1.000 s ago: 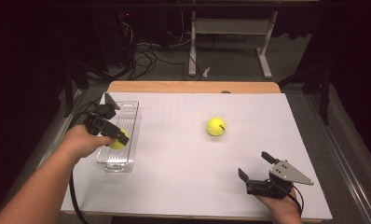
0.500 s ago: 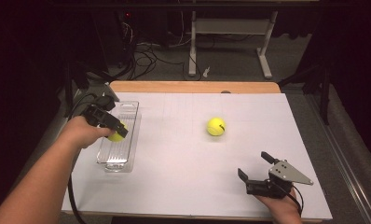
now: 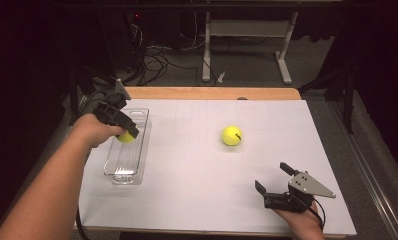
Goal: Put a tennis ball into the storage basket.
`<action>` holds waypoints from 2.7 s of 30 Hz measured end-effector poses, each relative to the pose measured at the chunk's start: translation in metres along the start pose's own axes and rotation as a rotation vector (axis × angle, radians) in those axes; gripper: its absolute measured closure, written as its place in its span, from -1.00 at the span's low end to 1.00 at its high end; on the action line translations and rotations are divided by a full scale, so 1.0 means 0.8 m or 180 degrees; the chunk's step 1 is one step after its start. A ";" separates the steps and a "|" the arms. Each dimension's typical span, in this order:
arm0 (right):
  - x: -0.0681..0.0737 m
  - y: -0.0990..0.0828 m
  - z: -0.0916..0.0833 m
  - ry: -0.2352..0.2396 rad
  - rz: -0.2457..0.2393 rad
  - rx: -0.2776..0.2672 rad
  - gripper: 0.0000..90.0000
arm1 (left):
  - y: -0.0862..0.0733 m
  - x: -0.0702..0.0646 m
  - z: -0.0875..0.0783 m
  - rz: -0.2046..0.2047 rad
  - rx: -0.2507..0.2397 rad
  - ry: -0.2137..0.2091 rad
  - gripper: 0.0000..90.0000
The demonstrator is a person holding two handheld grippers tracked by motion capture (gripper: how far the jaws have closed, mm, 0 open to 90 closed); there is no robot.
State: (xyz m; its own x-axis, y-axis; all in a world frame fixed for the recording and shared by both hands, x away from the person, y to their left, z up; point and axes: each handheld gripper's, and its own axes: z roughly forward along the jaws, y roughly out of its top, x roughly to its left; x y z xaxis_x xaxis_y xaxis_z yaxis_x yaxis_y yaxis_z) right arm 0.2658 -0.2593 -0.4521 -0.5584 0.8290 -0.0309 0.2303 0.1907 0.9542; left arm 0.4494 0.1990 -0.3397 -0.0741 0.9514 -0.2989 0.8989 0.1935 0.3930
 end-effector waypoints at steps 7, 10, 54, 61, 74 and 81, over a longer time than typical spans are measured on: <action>0.000 -0.001 0.001 0.0002 0.0001 0.0012 -0.99 | 0.005 0.000 0.013 0.0001 0.0006 0.0026 -0.41; 0.000 -0.001 0.001 0.0003 0.0002 0.0013 -0.99 | 0.007 0.003 0.016 -0.0022 -0.0013 0.0052 -0.41; 0.002 -0.002 0.004 0.0056 0.0001 0.0012 -0.99 | 0.004 0.014 0.069 0.0010 0.0079 0.0368 -0.42; 0.002 -0.003 0.004 0.0054 -0.0001 0.0017 -0.99 | 0.006 0.015 0.065 -0.0028 0.0080 0.0318 -0.42; 0.003 -0.002 0.005 0.0065 -0.0022 0.0017 -0.99 | 0.008 0.011 0.061 -0.0047 0.0042 0.0262 -0.72; 0.004 -0.002 0.004 0.0065 -0.0025 0.0015 -0.99 | 0.007 0.007 0.044 -0.0005 0.0026 0.0160 -0.98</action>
State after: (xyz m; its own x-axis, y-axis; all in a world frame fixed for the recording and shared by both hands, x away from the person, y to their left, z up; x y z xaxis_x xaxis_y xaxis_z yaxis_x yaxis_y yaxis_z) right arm 0.2667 -0.2553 -0.4546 -0.5765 0.8165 -0.0323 0.2296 0.1998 0.9526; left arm 0.4694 0.1970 -0.3701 -0.0968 0.9620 -0.2555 0.9023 0.1932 0.3855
